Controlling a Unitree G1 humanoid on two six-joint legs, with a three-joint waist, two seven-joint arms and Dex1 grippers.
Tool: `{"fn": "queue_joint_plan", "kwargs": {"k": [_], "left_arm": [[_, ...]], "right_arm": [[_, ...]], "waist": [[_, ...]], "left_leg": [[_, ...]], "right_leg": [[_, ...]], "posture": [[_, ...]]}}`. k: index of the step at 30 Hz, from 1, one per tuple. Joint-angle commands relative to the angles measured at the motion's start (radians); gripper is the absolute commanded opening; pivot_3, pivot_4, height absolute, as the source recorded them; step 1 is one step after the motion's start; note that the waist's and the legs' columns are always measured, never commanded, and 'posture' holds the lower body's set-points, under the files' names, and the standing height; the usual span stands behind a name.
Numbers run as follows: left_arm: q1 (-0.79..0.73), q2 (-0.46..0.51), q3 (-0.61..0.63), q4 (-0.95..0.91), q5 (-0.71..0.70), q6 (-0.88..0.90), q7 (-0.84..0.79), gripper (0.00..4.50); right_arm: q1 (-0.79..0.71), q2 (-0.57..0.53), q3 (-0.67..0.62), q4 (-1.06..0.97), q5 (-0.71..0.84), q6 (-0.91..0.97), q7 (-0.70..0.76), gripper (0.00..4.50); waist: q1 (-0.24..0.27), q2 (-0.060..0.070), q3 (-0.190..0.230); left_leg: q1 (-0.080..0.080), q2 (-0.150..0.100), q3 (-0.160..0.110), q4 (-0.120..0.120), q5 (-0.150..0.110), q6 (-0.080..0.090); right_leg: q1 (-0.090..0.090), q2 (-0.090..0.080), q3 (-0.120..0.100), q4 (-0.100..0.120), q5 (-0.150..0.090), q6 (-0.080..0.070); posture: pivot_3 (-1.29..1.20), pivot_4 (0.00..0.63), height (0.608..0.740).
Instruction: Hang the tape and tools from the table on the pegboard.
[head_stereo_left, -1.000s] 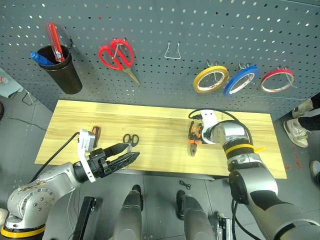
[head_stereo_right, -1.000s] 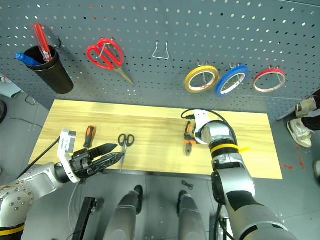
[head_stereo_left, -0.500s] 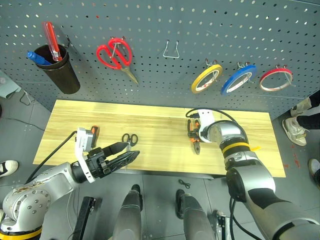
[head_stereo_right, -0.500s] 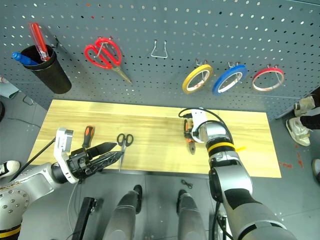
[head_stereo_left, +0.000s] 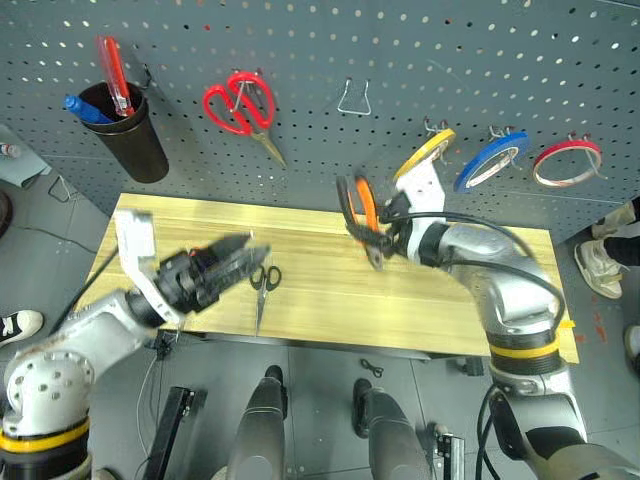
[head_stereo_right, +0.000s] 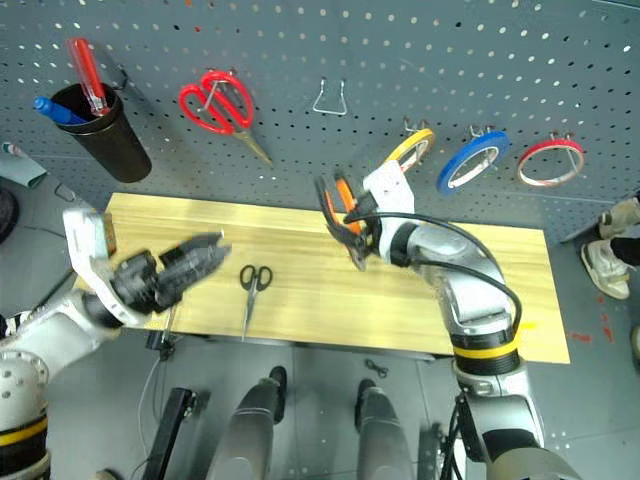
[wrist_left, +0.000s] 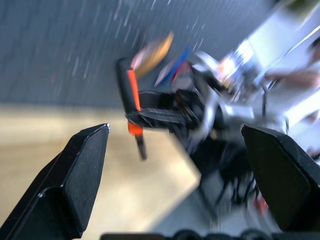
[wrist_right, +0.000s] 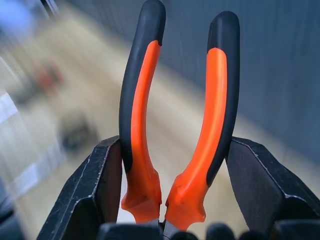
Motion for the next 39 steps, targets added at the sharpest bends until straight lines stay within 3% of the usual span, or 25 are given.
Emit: {"fn": "queue_joint_plan", "kwargs": {"k": [1, 8, 16, 28, 39], "left_arm": [[-0.09, -0.014, 0.022, 0.014, -0.072, -0.045, 0.06, 4.5], [-0.243, -0.054, -0.013, 0.105, 0.072, -0.133, 0.068, 4.5], [-0.298, -0.068, -0.02, 0.121, 0.111, -0.131, 0.07, 4.5], [-0.255, -0.071, -0.014, 0.097, 0.085, -0.113, 0.082, 4.5], [-0.246, -0.043, -0.023, 0.095, 0.078, -0.083, 0.075, 4.5]], "right_arm": [[-0.113, 0.049, -0.028, -0.074, -0.039, -0.168, -0.108, 2.78], [-0.332, 0.144, -0.026, 0.218, -0.159, -0.516, -0.289, 2.78], [-0.411, 0.133, -0.034, 0.564, -0.235, -0.841, -0.37, 2.78], [-0.444, 0.161, -0.035, 0.818, -0.24, -1.05, -0.431, 2.78], [-0.417, 0.208, -0.037, 0.926, -0.242, -1.042, -0.457, 2.78]], "waist": [[-0.004, -0.001, -0.001], [0.002, -0.007, -0.006], [0.006, -0.012, -0.009], [0.003, -0.012, -0.009], [0.004, -0.012, -0.009]], "left_leg": [[0.0, 0.0, 0.0, 0.0, 0.0, -0.001], [0.0, -0.001, 0.0, -0.001, 0.004, -0.006], [-0.001, -0.001, 0.0, -0.003, 0.005, -0.008], [0.0, -0.001, -0.001, -0.002, 0.006, -0.009], [0.0, -0.001, -0.001, -0.002, 0.006, -0.009]], "right_leg": [[0.0, 0.0, 0.0, -0.001, 0.002, 0.0], [0.002, -0.001, -0.002, -0.004, 0.01, -0.007], [0.002, -0.001, -0.002, -0.005, 0.011, -0.007], [0.002, -0.001, -0.002, -0.002, 0.012, -0.008], [0.002, -0.001, -0.002, -0.001, 0.012, -0.008]], "posture": [[0.19, 0.284, 0.74], [0.19, 0.257, 0.74], [0.22, 0.267, 0.74], [0.23, 0.284, 0.74], [0.24, 0.304, 0.74]]}}
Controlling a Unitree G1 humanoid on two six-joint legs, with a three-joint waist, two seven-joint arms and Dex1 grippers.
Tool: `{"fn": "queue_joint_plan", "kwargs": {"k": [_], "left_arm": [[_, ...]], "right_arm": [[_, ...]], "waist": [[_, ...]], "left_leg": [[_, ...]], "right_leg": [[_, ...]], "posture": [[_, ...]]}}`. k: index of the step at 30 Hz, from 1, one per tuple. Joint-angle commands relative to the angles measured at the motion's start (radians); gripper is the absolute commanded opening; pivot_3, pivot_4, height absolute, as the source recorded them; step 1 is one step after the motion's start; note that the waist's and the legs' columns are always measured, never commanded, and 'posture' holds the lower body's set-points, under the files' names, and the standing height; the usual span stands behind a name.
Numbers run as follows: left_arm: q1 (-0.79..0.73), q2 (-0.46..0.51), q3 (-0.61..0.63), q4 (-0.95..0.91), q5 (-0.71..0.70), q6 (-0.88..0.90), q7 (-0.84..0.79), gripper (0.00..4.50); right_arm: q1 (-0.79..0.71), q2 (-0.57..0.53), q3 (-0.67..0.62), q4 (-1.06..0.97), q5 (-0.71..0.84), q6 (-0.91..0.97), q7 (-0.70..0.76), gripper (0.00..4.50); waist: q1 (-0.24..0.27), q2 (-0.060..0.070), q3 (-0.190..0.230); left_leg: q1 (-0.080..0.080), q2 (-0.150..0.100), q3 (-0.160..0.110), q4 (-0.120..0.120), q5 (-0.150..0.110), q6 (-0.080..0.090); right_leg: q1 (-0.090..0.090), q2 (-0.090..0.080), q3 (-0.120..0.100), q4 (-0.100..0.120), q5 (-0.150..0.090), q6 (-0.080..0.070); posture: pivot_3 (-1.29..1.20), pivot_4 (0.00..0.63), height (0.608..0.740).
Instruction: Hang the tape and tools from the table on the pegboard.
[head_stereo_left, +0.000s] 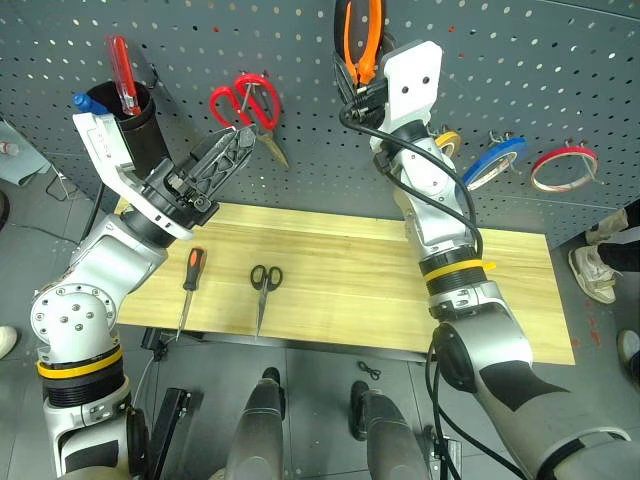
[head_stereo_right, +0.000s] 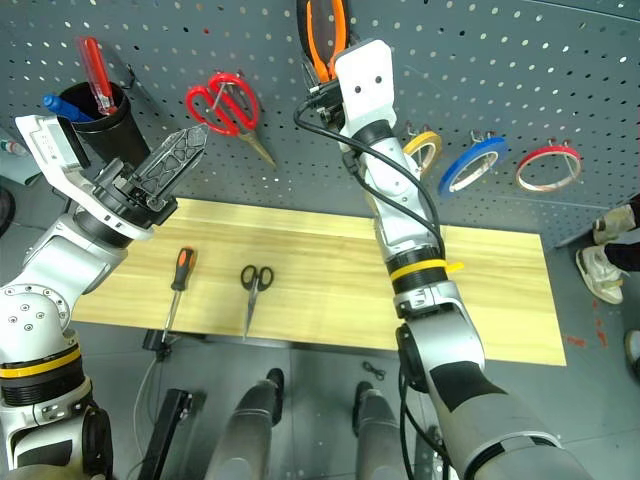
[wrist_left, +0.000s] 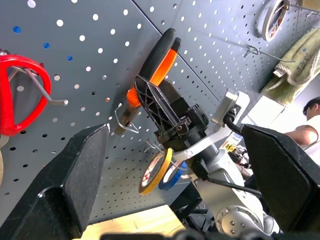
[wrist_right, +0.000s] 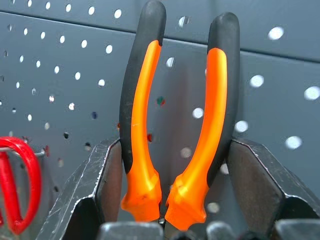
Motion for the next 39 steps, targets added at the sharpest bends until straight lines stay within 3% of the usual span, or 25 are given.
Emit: {"fn": "queue_joint_plan", "kwargs": {"k": [1, 3, 5, 6, 8, 13, 16, 21, 23, 28, 32, 39], "left_arm": [[0.015, 0.027, 0.018, -0.045, -0.032, 0.021, -0.02, 4.5], [0.026, 0.032, 0.026, -0.047, -0.039, 0.027, -0.018, 4.5], [0.028, 0.033, 0.021, -0.044, -0.031, 0.029, -0.022, 4.5], [0.027, 0.032, 0.018, -0.042, -0.027, 0.029, -0.023, 4.5], [0.026, 0.02, 0.004, -0.042, -0.023, 0.028, -0.021, 4.5], [0.116, 0.044, -0.006, -0.098, -0.02, 0.063, -0.016, 4.5], [0.189, 0.088, -0.047, -0.093, 0.125, 0.046, -0.06, 4.5], [0.29, 0.084, -0.098, -0.104, 0.317, -0.007, -0.043, 4.5], [0.307, 0.039, -0.146, -0.081, 0.421, -0.04, 0.007, 4.5], [0.376, -0.074, -0.286, -0.066, 0.692, -0.074, 0.191, 4.5], [0.4, -0.171, -0.367, -0.01, 0.852, -0.041, 0.332, 4.5], [0.349, -0.271, -0.378, 0.087, 0.971, 0.019, 0.42, 4.5]], "right_arm": [[0.009, -0.024, -0.015, 0.011, -0.027, -0.014, -0.036, 2.78], [0.021, -0.036, -0.012, 0.012, -0.039, -0.019, -0.037, 3.8], [0.034, -0.042, -0.009, 0.004, -0.038, -0.018, -0.02, 4.41], [0.039, -0.045, -0.008, 0.001, -0.039, -0.016, -0.017, 4.46], [0.062, -0.051, -0.004, -0.028, -0.036, -0.004, -0.003, 4.46], [0.165, -0.09, 0.016, -0.233, -0.017, 0.099, 0.087, 4.46], [0.253, -0.128, 0.024, -0.382, 0.042, 0.273, 0.201, 4.46], [0.411, -0.238, 0.016, -0.679, 0.156, 0.544, 0.359, 4.46], [0.449, -0.276, 0.004, -0.742, 0.214, 0.628, 0.418, 4.46], [0.56, -0.381, 0.004, -0.864, 0.389, 0.818, 0.601, 4.46], [0.617, -0.47, 0.047, -0.882, 0.43, 0.782, 0.779, 4.46], [0.597, -0.483, 0.079, -0.855, 0.418, 0.737, 0.854, 4.46]], "waist": [[0.0, 0.0, 0.0], [0.0, 0.0, 0.0], [0.0, 0.0, 0.0], [0.001, 0.0, 0.0], [0.001, 0.001, 0.0], [-0.002, 0.0, 0.0], [-0.007, 0.001, 0.001], [-0.007, 0.002, 0.001], [-0.007, 0.003, 0.002], [-0.007, 0.003, 0.002], [-0.009, 0.003, 0.002], [-0.017, 0.003, 0.002]], "left_leg": [[0.0, 0.0, 0.0, 0.0, 0.0, 0.0], [0.001, 0.0, 0.0, 0.001, 0.0, 0.0], [0.001, 0.0, 0.0, 0.001, 0.001, 0.001], [0.001, 0.0, 0.0, 0.001, 0.002, 0.002], [0.001, 0.0, 0.0, 0.001, 0.003, 0.003], [0.001, 0.0, 0.0, 0.001, 0.004, 0.003], [0.002, 0.0, 0.0, -0.001, 0.004, 0.003], [0.002, 0.0, 0.0, 0.0, 0.003, 0.003], [0.001, 0.0, 0.0, 0.0, 0.003, 0.003], [0.002, 0.0, 0.0, 0.002, 0.003, 0.003], [0.002, 0.0, 0.0, 0.002, 0.003, 0.003], [0.002, 0.0, 0.0, 0.004, 0.003, 0.003]], "right_leg": [[0.0, 0.0, 0.0, 0.0, 0.0, 0.0], [0.0, 0.0, 0.0, 0.001, 0.0, 0.0], [0.0, 0.0, 0.0, 0.002, 0.0, 0.0], [0.001, 0.0, 0.0, 0.002, 0.0, -0.001], [0.001, 0.0, 0.0, 0.002, 0.001, -0.001], [0.001, 0.0, 0.0, 0.002, 0.002, 0.0], [0.001, 0.0, 0.0, 0.001, 0.002, 0.0], [0.001, 0.0, 0.0, 0.001, 0.002, 0.0], [0.001, 0.0, 0.0, 0.001, 0.002, 0.0], [0.002, 0.0, 0.001, 0.0, 0.001, 0.001], [0.002, 0.0, 0.001, 0.001, 0.002, 0.0], [0.002, 0.0, 0.001, 0.001, -0.001, 0.006]], "posture": [[0.24, 0.304, 0.74], [0.23, 0.314, 0.74], [0.24, 0.314, 0.74], [0.24, 0.314, 0.74], [0.22, 0.333, 0.74], [0.2, 0.291, 0.74], [0.18, 0.343, 0.74], [0.17, 0.326, 0.74], [0.14, 0.364, 0.74], [0.13, 0.335, 0.74], [0.12, 0.333, 0.74], [0.08, 0.365, 0.74]]}}
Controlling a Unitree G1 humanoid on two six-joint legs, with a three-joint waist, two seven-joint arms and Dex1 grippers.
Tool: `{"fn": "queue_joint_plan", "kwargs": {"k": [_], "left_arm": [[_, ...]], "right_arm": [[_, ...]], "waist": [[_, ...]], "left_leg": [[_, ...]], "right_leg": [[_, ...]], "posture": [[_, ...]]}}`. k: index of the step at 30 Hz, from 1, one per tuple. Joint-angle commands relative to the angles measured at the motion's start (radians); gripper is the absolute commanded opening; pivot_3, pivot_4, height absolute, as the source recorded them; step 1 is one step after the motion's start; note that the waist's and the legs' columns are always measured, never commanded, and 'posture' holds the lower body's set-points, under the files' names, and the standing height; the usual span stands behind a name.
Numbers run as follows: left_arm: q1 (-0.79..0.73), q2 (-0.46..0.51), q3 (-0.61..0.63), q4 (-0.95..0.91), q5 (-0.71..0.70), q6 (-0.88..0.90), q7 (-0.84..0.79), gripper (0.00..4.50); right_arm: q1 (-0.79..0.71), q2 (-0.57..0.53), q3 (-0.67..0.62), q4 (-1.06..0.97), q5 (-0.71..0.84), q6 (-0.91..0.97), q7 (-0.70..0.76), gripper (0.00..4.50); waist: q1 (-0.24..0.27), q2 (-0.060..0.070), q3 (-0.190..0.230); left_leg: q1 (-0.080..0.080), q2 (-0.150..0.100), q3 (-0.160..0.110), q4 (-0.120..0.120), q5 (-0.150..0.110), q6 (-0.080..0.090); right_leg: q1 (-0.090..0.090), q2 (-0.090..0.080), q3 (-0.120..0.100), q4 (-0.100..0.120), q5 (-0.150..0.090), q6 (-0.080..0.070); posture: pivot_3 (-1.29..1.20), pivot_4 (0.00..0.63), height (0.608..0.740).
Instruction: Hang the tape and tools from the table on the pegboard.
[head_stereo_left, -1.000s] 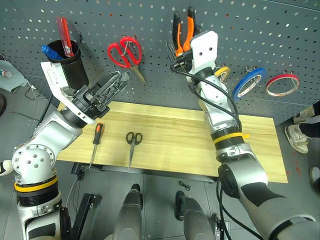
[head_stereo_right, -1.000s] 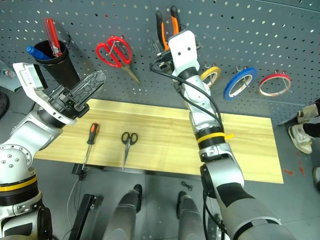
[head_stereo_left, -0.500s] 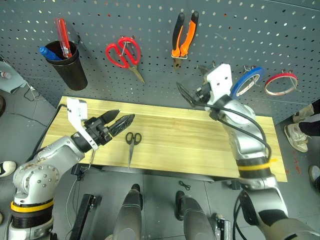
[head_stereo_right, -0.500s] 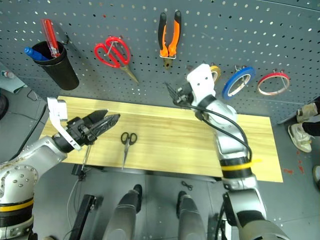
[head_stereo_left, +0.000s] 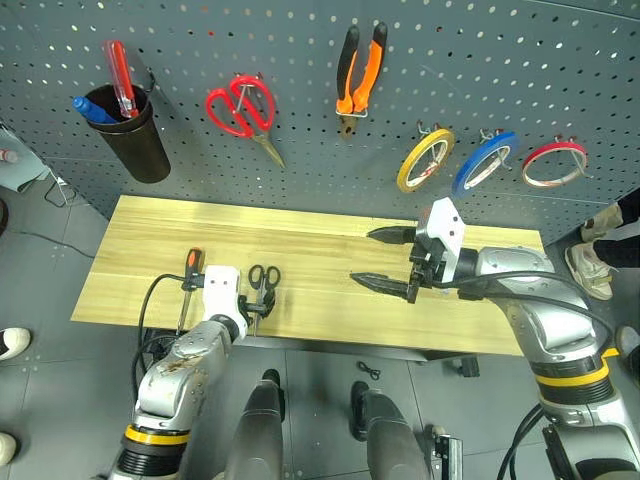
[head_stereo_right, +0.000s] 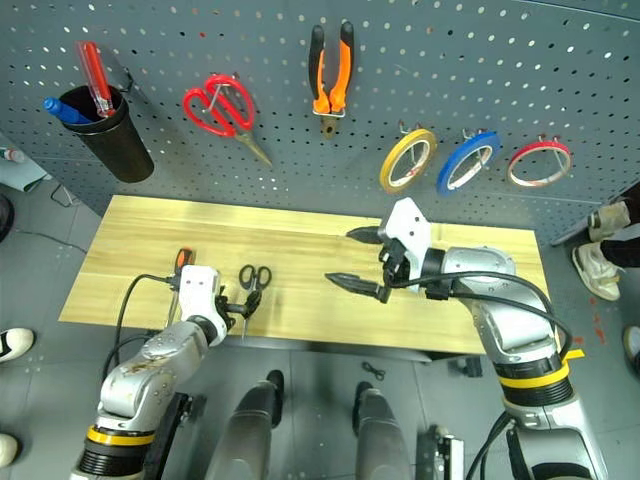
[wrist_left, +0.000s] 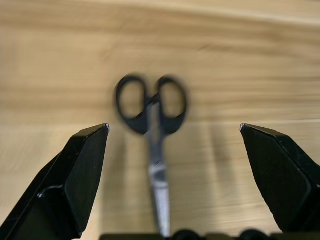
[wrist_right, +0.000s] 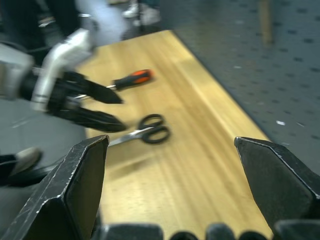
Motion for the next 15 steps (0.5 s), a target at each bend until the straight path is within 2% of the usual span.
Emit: {"fn": "queue_joint_plan", "kwargs": {"k": [1, 10, 11, 13, 15], "left_arm": [[-0.027, -0.03, -0.007, 0.037, 0.069, 0.026, 0.035, 4.5], [-0.04, -0.036, -0.016, 0.084, 0.146, 0.085, -0.017, 4.5], [-0.038, -0.035, -0.018, 0.081, 0.146, 0.096, -0.028, 3.96], [-0.034, -0.037, -0.023, 0.076, 0.144, 0.104, -0.053, 3.26], [-0.031, -0.044, -0.019, 0.075, 0.146, 0.111, -0.067, 2.19]], "right_arm": [[-0.032, -0.008, 0.001, -0.01, -0.002, -0.047, 0.032, 4.46], [-0.045, -0.015, 0.025, -0.043, 0.022, -0.057, 0.104, 4.46], [-0.045, -0.016, 0.028, -0.045, 0.019, -0.059, 0.11, 4.5], [-0.047, -0.016, 0.03, -0.046, 0.017, -0.058, 0.116, 4.5], [-0.048, -0.018, 0.03, -0.045, 0.015, -0.056, 0.121, 4.5]], "waist": [[-0.002, 0.0, 0.0], [-0.013, 0.001, 0.002], [-0.014, 0.001, 0.002], [-0.015, 0.002, 0.002], [-0.015, 0.002, 0.003]], "left_leg": [[0.0, 0.0, 0.0, 0.0, 0.0, 0.0], [0.0, 0.0, 0.0, 0.0, 0.0, 0.0], [0.0, 0.0, 0.0, 0.0, 0.0, 0.0], [0.0, 0.0, 0.0, 0.0, 0.0, 0.0], [0.0, 0.0, 0.0, 0.0, 0.0, 0.0]], "right_leg": [[0.0, 0.0, 0.0, 0.0, 0.0, 0.0], [0.0, 0.0, 0.0, 0.0, 0.001, -0.001], [0.0, 0.0, 0.0, 0.0, 0.0, 0.0], [0.0, 0.0, 0.0, 0.0, 0.0, 0.0], [0.0, 0.0, 0.0, 0.0, 0.0, 0.0]], "posture": [[0.08, 0.367, 0.74], [0.06, 0.401, 0.74], [0.06, 0.403, 0.74], [0.06, 0.406, 0.74], [0.06, 0.406, 0.74]]}}
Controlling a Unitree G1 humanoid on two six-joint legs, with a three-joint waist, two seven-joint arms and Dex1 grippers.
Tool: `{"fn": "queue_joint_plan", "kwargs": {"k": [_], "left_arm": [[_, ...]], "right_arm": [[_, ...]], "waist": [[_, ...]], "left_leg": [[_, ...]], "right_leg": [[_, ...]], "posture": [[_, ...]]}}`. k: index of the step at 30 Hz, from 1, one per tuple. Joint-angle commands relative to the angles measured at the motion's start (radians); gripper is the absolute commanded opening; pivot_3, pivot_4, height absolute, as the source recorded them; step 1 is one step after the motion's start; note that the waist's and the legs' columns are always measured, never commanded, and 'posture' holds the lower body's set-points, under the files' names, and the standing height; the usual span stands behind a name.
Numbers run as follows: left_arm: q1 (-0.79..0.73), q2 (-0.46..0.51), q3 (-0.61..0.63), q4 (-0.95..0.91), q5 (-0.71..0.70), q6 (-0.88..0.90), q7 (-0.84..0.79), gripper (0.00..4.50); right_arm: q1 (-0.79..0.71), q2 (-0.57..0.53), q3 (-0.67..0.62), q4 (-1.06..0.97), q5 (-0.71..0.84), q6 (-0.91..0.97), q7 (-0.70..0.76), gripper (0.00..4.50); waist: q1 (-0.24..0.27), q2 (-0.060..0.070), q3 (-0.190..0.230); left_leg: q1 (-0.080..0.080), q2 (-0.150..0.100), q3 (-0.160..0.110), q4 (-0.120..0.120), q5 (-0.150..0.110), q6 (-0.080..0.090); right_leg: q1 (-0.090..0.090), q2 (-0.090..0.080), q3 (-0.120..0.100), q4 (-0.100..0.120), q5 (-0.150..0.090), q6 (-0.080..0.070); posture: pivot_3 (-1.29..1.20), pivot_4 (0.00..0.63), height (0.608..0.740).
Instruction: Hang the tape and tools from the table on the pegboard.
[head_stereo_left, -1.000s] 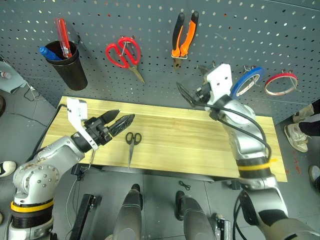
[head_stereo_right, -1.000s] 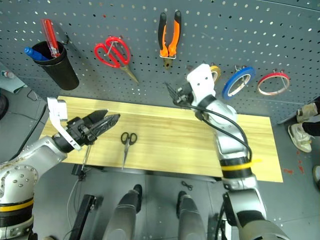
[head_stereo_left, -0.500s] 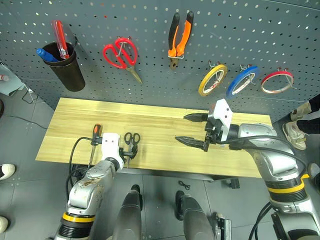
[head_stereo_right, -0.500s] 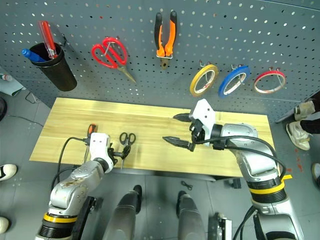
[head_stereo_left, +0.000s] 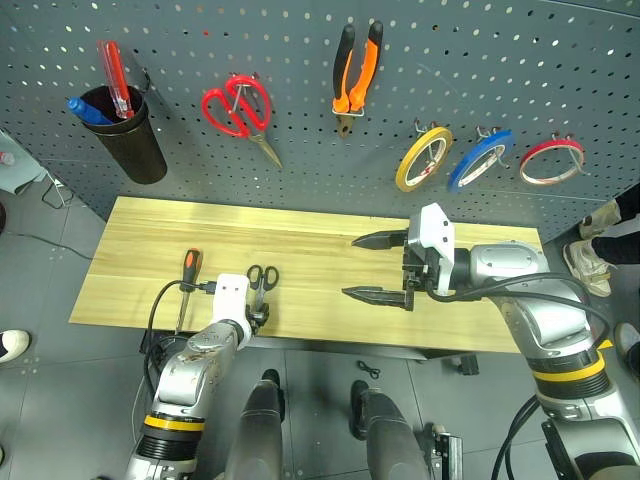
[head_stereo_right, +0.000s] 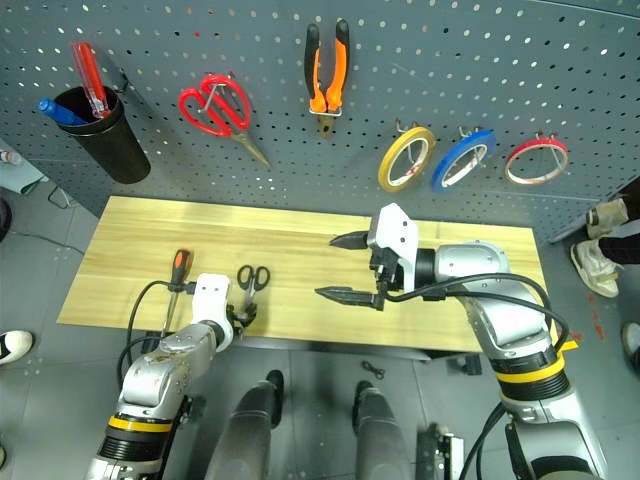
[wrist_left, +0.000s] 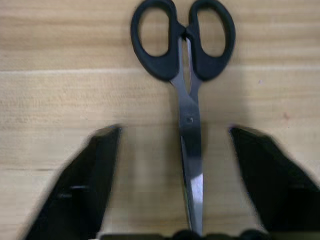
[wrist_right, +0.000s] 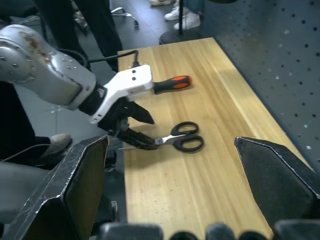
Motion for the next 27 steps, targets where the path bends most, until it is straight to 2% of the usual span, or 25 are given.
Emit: {"fn": "queue_joint_plan", "kwargs": {"k": [1, 4, 5, 23, 26, 27], "left_arm": [[0.012, -0.009, 0.001, -0.024, 0.007, 0.011, -0.026, 1.77], [0.025, -0.01, -0.001, -0.026, 0.024, 0.016, -0.033, 0.34], [0.028, -0.011, -0.003, -0.027, 0.029, 0.018, -0.033, 0.02], [0.032, -0.042, 0.024, -0.129, 0.092, -0.03, -0.032, 0.02], [0.027, -0.062, 0.047, -0.17, 0.089, -0.022, -0.021, 0.79], [0.022, -0.072, 0.055, -0.172, 0.087, -0.016, -0.015, 1.22]], "right_arm": [[-0.016, -0.011, -0.008, -0.043, 0.012, -0.018, 0.014, 4.5], [-0.011, -0.016, -0.008, -0.044, 0.009, -0.015, 0.011, 4.5], [-0.008, -0.017, -0.009, -0.044, 0.008, -0.014, 0.009, 4.5], [0.005, -0.014, -0.021, -0.026, 0.0, -0.026, -0.021, 4.5], [0.001, -0.018, -0.025, -0.03, 0.003, -0.022, -0.021, 4.5], [-0.003, -0.018, -0.025, -0.028, 0.003, -0.022, -0.02, 4.5]], "waist": [[0.0, 0.0, 0.001], [-0.001, 0.001, 0.001], [-0.001, 0.001, 0.001], [-0.001, 0.001, 0.001], [-0.001, 0.001, 0.001], [-0.001, 0.001, 0.001]], "left_leg": [[0.0, 0.0, 0.0, 0.0, 0.0, 0.0], [0.0, 0.0, 0.0, 0.0, 0.0, 0.0], [0.0, 0.0, 0.0, 0.0, 0.0, 0.0], [0.0, 0.0, 0.0, 0.0, 0.0, 0.0], [0.0, 0.0, 0.0, 0.0, 0.0, 0.0], [-0.001, 0.0, 0.0, 0.0, 0.0, 0.0]], "right_leg": [[0.0, 0.0, 0.0, 0.0, 0.0, 0.0], [0.0, 0.0, 0.0, 0.0, 0.0, 0.0], [0.0, 0.0, 0.0, 0.0, 0.0, 0.0], [0.0, 0.0, 0.0, -0.001, 0.0, 0.0], [0.0, 0.0, 0.0, -0.001, 0.0, 0.0], [0.0, 0.0, 0.0, -0.001, 0.0, 0.0]], "posture": [[0.06, 0.409, 0.74], [0.06, 0.403, 0.74], [0.06, 0.403, 0.74], [0.07, 0.367, 0.74], [0.07, 0.369, 0.74], [0.06, 0.372, 0.74]]}}
